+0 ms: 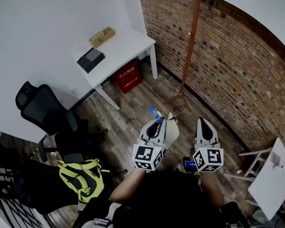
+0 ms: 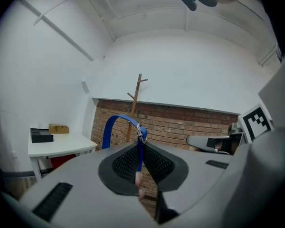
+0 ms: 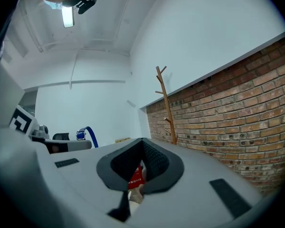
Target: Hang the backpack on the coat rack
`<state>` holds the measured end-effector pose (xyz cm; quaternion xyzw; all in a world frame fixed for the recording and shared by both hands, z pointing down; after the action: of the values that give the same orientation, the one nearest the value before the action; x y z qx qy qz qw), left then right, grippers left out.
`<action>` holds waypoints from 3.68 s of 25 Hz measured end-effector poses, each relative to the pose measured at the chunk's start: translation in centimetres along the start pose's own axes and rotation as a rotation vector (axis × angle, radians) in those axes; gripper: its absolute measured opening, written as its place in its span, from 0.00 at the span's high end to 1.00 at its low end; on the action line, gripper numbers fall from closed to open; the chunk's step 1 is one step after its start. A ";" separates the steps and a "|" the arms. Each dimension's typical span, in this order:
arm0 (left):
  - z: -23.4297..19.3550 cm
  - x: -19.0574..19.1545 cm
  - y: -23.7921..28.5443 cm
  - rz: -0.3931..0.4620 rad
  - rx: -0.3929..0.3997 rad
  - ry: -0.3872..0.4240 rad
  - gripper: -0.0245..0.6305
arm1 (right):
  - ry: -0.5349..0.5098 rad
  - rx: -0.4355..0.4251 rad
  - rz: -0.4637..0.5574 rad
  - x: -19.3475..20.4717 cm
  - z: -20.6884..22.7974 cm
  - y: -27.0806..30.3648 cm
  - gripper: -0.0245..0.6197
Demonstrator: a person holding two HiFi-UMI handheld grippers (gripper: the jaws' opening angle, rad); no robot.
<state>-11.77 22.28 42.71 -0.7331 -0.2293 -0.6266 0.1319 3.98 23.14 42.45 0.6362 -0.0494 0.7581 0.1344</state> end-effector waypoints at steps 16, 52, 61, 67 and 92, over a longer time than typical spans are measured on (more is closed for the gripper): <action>1.5 0.7 2.2 -0.014 -0.041 0.006 0.92 | 0.020 -0.034 0.005 -0.6 2.9 0.3 0.94; -5.4 -1.1 9.7 -0.049 0.139 0.033 0.92 | 0.011 0.077 0.005 -0.7 0.4 10.7 0.94; -6.6 -1.5 10.5 -0.056 0.143 0.040 0.92 | 0.015 0.091 0.008 -1.2 0.3 11.5 0.94; -6.0 -1.1 12.0 -0.058 0.139 0.030 0.92 | 0.023 0.081 0.012 -1.2 1.9 12.5 0.94; -4.8 -2.4 23.6 -0.051 0.046 0.029 0.92 | 0.026 -0.025 -0.005 -3.7 11.0 21.7 0.94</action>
<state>-4.32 -0.69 43.41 -0.7147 -0.2605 -0.6347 0.1360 9.21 -0.92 43.00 0.6247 -0.0554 0.7653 0.1446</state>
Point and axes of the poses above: the fingertips, and each gripper's own axes: y forward along the fingers, z to its right, x out of its underside, the point moved 1 cm from there along -y, backward along the fingers, and after that the axes turned 1 degree about x, right-handed, at the moved point
